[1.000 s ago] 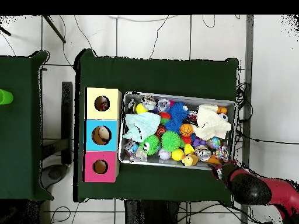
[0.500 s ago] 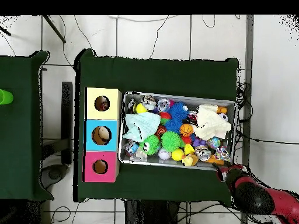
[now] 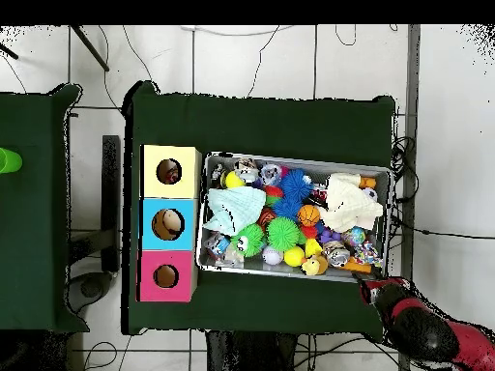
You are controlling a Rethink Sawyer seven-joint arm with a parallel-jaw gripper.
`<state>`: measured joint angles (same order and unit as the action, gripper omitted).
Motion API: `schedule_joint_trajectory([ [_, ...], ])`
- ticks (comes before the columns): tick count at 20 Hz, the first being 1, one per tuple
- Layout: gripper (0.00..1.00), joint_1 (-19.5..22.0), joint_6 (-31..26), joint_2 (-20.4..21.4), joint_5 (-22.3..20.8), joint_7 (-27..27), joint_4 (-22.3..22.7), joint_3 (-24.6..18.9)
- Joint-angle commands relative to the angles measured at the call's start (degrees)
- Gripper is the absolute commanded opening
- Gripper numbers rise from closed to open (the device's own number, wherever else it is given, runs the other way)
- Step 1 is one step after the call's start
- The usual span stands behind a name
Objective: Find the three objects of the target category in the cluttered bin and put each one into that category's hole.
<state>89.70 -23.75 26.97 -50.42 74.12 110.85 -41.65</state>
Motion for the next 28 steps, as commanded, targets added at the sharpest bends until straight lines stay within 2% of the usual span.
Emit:
schedule_joint_trajectory([
  [1,1.0,1.06,-4.03,-1.28,-2.7,-8.38,-8.43,1.72],
  [10,1.0,-6.2,-8.01,-1.81,0.29,-1.16,-15.62,5.92],
  [16,1.0,-8.41,-12.92,-1.64,3.83,-1.63,-18.55,6.43],
  [28,1.0,-11.21,-19.65,4.01,9.17,-2.83,-20.08,4.99],
])
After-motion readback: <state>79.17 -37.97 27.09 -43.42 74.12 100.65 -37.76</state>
